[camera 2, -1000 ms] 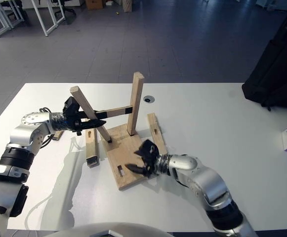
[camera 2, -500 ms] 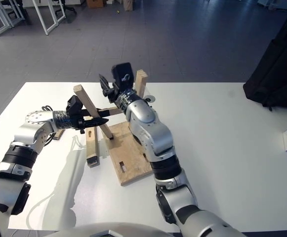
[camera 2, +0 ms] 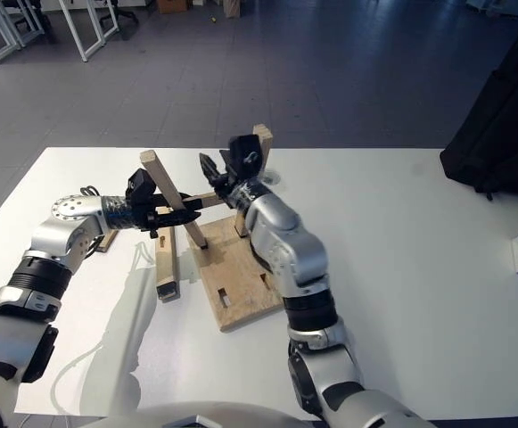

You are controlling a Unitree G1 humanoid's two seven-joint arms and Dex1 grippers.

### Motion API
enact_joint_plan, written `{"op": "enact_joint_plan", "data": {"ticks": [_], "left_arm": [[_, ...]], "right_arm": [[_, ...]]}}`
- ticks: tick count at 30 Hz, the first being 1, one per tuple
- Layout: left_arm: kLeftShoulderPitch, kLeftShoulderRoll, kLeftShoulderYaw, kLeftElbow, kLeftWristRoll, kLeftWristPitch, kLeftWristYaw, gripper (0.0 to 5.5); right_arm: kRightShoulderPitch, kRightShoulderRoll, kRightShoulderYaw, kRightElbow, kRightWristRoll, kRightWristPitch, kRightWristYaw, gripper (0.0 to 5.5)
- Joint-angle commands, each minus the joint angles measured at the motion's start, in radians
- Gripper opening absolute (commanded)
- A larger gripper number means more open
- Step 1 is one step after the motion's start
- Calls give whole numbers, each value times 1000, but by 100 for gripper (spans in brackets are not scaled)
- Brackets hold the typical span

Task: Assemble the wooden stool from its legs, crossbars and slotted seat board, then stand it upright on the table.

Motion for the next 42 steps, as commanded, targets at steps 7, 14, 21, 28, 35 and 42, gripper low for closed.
{"op": "enact_joint_plan", "data": {"ticks": [7,14,21,28,35,42], "left_arm": [[185,63,-123,181,206,30,-35,204],[130,49,-112,249,137,151,-163,204],[48,-13,-210,340,229,133,-205,204],[102,-24,-180,346,199,82,-204,204],[134,17,-157,252,167,47,-225,204],[99,-1,-167,242,185,7,-218,204]], "right_arm": [[-89,-638,-56,239,-78,100,277,209],[-210,-371,60,579,-308,-187,75,209],[-175,67,195,74,-17,33,139,209],[-60,-239,2,-65,-47,218,209,209],[298,-670,4,-392,268,479,615,209],[466,-632,211,-353,122,359,523,209]]}}
